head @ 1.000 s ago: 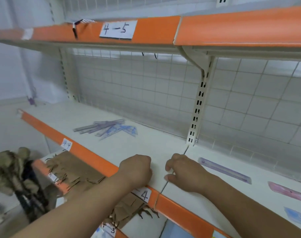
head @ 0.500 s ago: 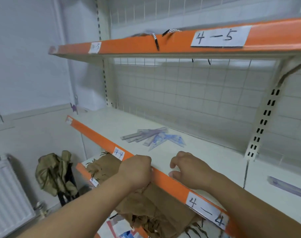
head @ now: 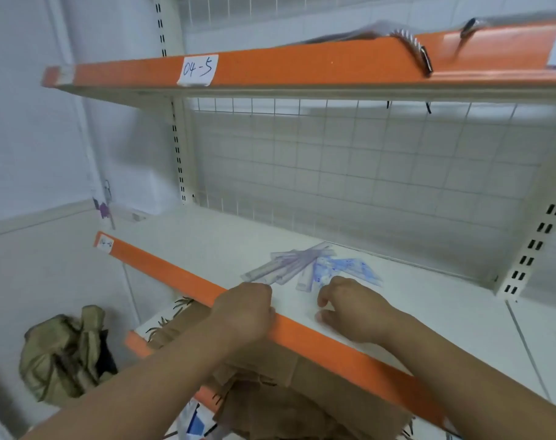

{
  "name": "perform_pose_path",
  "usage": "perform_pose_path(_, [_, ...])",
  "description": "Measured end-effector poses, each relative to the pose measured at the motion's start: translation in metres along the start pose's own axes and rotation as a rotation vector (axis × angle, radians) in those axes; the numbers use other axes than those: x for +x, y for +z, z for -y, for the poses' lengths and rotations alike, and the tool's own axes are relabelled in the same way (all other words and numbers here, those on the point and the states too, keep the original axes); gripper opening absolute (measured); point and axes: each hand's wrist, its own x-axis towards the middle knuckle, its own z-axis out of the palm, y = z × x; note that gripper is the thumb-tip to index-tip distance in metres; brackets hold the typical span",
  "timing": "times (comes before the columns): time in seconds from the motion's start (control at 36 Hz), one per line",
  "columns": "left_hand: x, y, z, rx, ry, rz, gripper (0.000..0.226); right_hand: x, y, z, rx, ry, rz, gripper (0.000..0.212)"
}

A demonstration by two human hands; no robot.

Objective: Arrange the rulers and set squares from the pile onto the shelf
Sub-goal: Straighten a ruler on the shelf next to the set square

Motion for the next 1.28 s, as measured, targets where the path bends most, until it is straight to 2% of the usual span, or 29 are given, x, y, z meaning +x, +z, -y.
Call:
perform_pose_path(0.19, [0.044,0.005,0.006,-0.061,0.011,-0.018,0.021,0.049,0.0,-0.025,-0.093,-0.001,-0.038,0.028])
perform_pose_path(0.5, [0.093,0.001,0.014,-0.026,0.005,-0.004,0.025,0.11,0.005,-0.048,-0.076,0.097,0.004,0.03])
perform_pose_path(0.67, [0.114,-0.001,0.019,-0.007,0.043,0.031,0.02,0.136,0.011,-0.05,-0.126,0.155,-0.016,0.04])
perform_pose_path(0.78, [0.128,-0.001,0.024,0.024,0.066,0.054,0.013,0.152,0.018,-0.046,-0.158,0.189,0.03,0.055])
perform_pose_path(0.86, [0.137,-0.002,0.029,0.034,0.099,0.05,0.018,0.157,0.021,-0.041,-0.203,0.207,0.121,0.067])
perform_pose_path(0.97, [0.143,0.001,0.034,0.05,0.127,0.055,0.021,0.156,0.025,-0.035,-0.239,0.215,0.184,0.042])
perform_pose_path(1.11, [0.149,0.005,0.038,0.045,0.154,0.053,0.022,0.156,0.019,-0.035,-0.275,0.217,0.186,0.04])
perform_pose_path(1.28, [0.151,0.009,0.038,0.069,0.18,0.067,0.019,0.153,0.02,-0.034,-0.197,0.218,0.155,0.037])
